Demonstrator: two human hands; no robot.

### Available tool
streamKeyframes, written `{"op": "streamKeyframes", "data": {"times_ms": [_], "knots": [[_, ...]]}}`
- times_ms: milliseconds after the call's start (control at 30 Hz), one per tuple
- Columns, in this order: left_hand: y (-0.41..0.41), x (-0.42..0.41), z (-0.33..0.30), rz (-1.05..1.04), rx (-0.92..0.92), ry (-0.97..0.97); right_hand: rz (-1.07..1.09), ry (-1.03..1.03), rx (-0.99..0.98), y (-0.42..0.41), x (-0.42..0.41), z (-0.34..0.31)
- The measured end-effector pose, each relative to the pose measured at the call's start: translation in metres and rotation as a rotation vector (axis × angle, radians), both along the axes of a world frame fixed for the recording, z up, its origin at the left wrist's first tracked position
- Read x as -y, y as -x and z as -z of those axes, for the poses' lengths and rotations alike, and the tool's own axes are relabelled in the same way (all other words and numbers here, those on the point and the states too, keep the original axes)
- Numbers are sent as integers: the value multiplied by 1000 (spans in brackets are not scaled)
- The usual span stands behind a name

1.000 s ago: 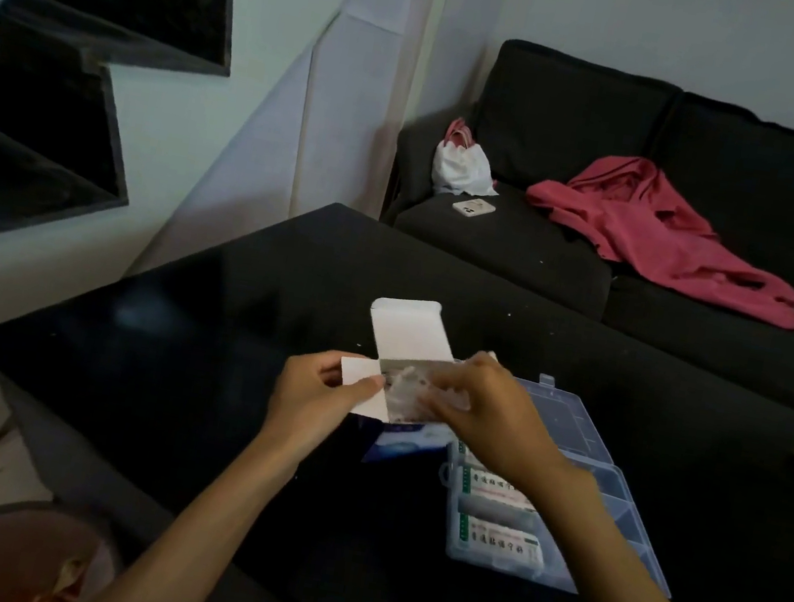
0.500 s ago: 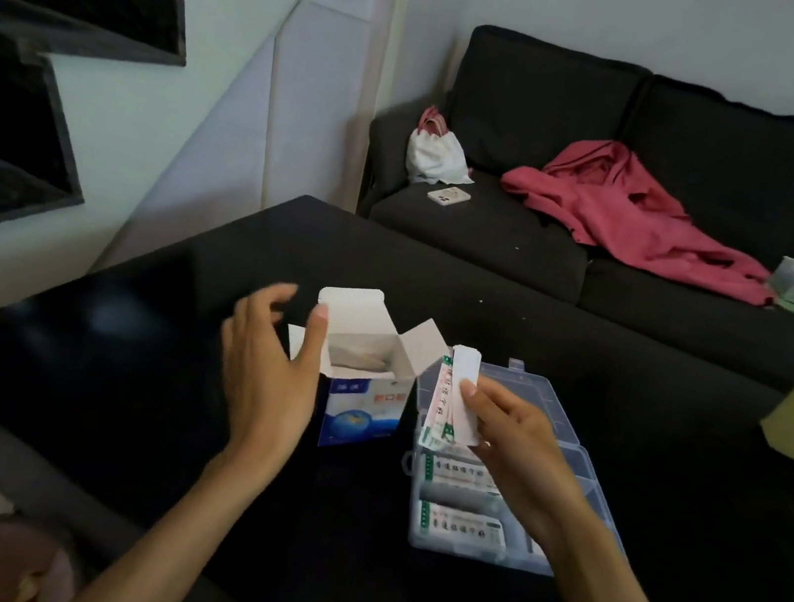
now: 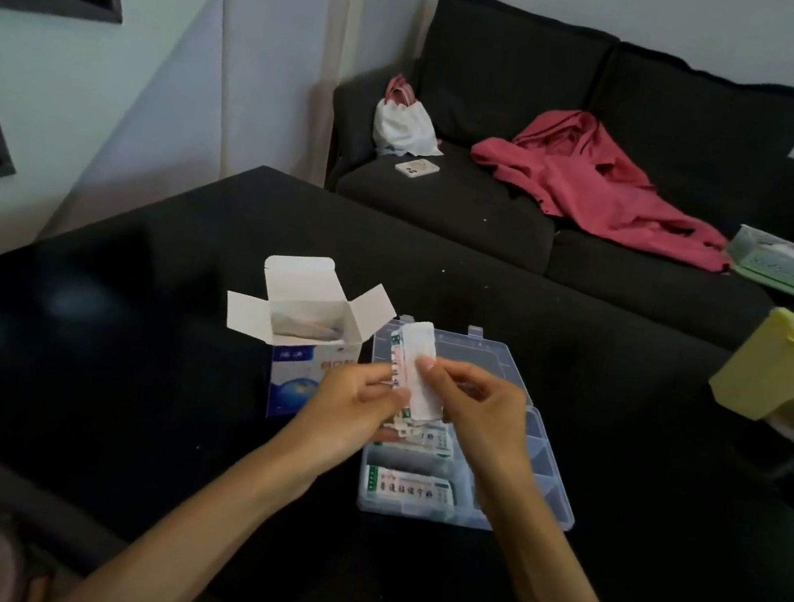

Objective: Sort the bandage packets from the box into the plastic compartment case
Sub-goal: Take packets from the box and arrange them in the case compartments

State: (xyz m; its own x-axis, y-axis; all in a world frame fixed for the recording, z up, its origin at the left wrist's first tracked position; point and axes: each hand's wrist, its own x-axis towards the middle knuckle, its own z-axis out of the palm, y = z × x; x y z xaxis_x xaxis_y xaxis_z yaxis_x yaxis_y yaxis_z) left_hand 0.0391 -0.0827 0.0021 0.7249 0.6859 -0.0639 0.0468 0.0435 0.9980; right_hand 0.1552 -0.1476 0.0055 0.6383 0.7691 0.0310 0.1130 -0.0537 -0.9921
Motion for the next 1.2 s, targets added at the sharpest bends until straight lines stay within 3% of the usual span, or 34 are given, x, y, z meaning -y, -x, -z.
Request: {"op": "streamKeyframes", "data": {"times_ms": [233,467,567,733,867,1000,1200], "knots": [[-9,-5,12,-80,-4,-68,19,85,86,-6,-2,10],[-5,-26,14,-44,-34,-54,26,95,-151,-20,-8,13],[-1,-37,20,-159,-37,-121,79,75,61,-28,-9,13],[1,-45,29,-227,-91,-274,32,157,757,-38,-12,26],[3,-49,38,-293,-187,-456,-22,225,1076,-43,-17,32],[3,-53,40,-319,-202,-455,-110,327,1186,-47,-21,38],[-5,-53,31,-316,-152,-330,-257,423,1093,-43,-21,44]]}}
